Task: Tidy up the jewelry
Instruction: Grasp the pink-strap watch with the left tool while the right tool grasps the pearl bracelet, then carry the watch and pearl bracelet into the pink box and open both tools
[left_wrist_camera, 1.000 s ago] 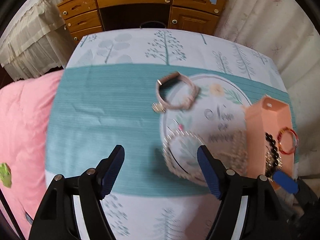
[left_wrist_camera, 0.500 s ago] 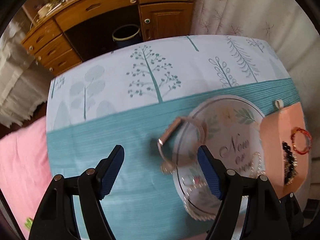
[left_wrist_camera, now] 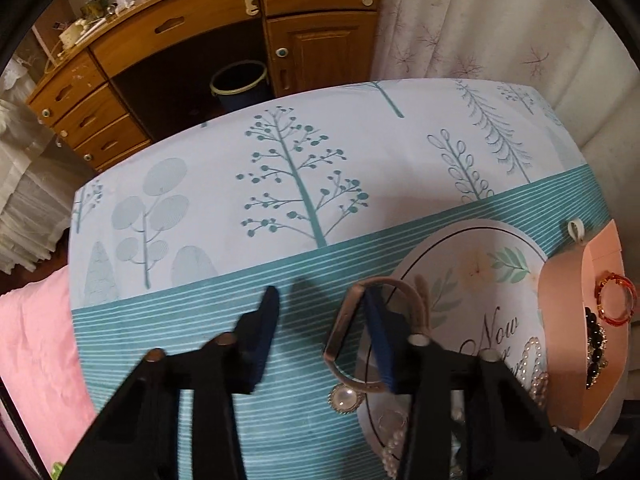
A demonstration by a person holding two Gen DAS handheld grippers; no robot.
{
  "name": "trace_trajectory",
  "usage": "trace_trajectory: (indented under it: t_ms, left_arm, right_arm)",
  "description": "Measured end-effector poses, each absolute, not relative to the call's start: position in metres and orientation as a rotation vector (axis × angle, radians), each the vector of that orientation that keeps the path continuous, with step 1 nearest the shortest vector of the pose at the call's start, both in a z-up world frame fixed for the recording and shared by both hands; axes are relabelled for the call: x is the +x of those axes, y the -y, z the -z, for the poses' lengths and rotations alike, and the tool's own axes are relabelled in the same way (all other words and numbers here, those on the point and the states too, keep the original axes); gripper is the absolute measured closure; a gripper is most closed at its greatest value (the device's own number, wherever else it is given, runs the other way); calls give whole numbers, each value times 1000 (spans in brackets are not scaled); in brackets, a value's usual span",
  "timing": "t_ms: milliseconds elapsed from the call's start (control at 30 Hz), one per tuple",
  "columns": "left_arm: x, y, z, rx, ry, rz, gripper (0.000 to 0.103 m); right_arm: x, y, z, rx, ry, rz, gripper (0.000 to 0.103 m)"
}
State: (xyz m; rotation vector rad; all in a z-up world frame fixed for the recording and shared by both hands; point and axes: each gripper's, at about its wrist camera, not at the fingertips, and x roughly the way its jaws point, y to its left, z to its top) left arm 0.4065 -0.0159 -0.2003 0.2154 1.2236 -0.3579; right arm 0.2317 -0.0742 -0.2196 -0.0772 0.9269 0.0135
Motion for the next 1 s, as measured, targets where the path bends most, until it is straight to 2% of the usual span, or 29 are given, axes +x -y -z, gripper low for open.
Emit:
trace_trajectory:
  t_ms: [33, 100, 500, 1000]
  left_arm:
    - [408, 17, 202, 209, -1226, 370, 83]
    - [408, 20, 206, 199, -1232, 391, 94]
    - [395, 14, 200, 137, -1181, 403, 96]
    - [338, 11, 129, -41, -1032, 338, 96]
  right_arm:
    - [232, 75, 220, -70, -925, -13, 96]
    - [232, 74, 220, -71, -926, -13, 96]
    - [232, 88, 199, -19, -882, -15, 96]
    - [189, 136, 97, -11, -621, 2, 96]
